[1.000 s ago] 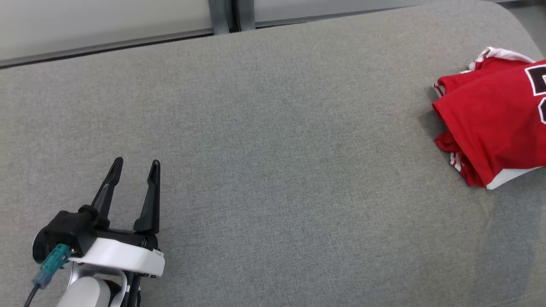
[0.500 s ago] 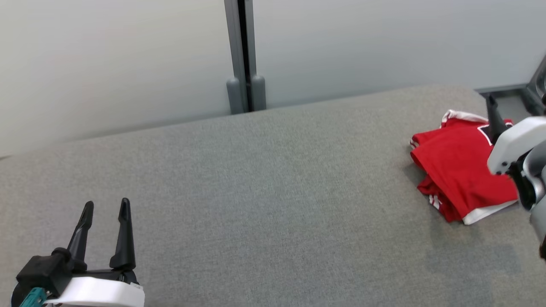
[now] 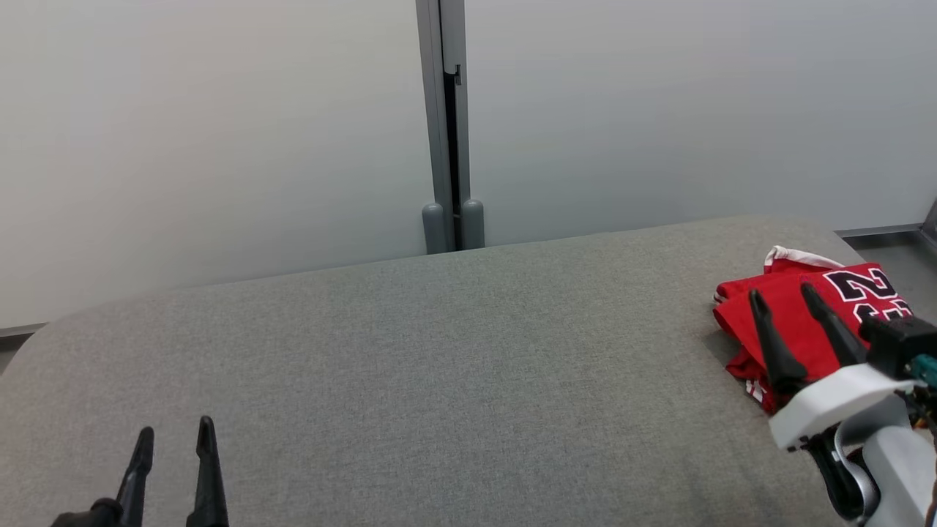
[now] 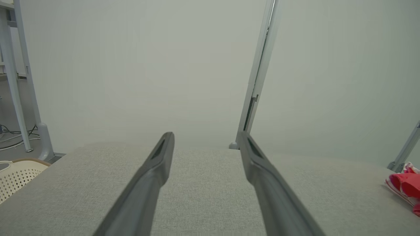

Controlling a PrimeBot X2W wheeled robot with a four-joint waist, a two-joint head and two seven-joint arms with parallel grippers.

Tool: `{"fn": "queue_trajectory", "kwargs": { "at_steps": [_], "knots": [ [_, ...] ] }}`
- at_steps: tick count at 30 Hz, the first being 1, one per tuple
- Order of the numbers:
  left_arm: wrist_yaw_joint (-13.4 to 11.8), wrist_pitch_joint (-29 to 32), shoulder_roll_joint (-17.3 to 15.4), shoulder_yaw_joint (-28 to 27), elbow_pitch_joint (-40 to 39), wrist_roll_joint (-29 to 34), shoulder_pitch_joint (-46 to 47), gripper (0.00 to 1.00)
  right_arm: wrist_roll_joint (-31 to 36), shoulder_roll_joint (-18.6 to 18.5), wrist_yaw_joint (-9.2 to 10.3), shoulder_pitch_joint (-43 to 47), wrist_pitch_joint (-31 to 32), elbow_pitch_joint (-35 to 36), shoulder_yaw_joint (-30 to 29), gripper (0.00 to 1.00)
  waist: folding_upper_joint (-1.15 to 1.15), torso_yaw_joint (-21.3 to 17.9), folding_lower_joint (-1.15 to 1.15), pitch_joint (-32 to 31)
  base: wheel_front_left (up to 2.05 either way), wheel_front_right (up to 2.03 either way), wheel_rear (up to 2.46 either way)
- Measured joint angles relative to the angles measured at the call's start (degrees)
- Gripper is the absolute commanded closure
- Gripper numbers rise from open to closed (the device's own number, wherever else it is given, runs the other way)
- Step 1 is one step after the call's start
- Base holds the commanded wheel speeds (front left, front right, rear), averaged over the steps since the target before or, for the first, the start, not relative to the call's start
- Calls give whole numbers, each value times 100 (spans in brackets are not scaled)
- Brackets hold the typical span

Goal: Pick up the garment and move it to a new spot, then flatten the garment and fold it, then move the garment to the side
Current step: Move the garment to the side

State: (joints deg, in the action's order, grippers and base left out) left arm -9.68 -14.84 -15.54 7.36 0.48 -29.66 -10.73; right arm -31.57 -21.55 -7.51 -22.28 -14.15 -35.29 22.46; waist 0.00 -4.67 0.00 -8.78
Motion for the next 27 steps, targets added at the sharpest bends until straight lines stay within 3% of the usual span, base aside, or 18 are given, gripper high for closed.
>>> {"fn": "queue_trajectory", "kwargs": {
  "at_steps": [11, 27],
  "knots": [
    [170, -14, 231, 115, 393, 347, -249, 0, 360, 377, 1, 1486, -47, 810, -546, 0, 0, 183, 0, -157, 0, 0, 0],
    [391, -15, 302, 109, 809, 508, -166, 0, 799, 812, 1, 1836, 194, 1065, -815, 0, 0, 245, 0, -214, 0, 0, 0]
  ]
}}
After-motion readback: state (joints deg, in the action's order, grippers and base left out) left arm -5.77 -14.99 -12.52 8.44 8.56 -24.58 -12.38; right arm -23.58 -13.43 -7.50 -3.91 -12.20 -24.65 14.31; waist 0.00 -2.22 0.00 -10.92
